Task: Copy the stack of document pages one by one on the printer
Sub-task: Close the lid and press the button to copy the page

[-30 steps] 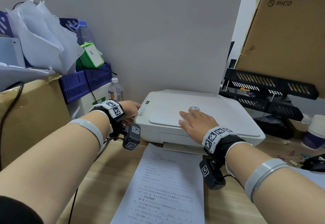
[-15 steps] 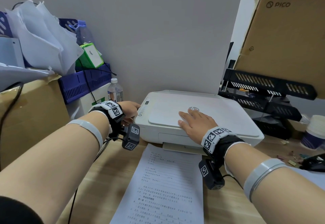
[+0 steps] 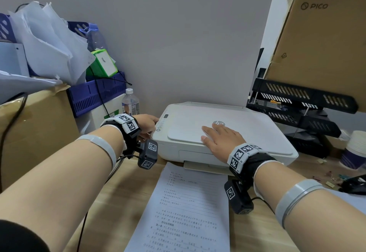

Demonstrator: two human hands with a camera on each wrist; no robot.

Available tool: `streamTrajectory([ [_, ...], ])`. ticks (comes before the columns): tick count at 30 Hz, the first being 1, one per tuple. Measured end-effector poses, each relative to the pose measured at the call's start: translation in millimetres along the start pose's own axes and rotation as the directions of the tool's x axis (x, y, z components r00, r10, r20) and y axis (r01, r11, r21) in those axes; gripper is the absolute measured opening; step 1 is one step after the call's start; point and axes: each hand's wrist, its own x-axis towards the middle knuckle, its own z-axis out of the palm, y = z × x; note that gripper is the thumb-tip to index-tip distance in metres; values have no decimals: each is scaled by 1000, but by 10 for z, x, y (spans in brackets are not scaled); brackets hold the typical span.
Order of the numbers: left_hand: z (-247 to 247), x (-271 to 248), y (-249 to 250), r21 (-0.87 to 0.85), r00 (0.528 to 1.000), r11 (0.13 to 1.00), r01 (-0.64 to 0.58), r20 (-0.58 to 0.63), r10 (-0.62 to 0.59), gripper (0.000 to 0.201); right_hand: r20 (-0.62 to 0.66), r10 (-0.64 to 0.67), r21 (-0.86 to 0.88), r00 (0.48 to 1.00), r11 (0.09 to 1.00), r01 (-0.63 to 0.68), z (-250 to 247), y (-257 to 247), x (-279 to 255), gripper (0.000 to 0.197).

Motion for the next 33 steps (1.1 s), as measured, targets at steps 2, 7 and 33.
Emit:
streamTrajectory([
  [2,3,2,-3,-2,1000,1000,1,-4,-1,46,-6,-1,-2,1000,1000,1,-1,-6,5,56],
  [7,-11,10,15,-11,1000,1000,-9,-1,9,48,-2,-2,1,1000,1000,2,-6,-3,5,56],
  [33,-56,120,77,55,999,998,28,-35,-26,37,-70,16,187,997,982,-3,-201,47,40,66],
])
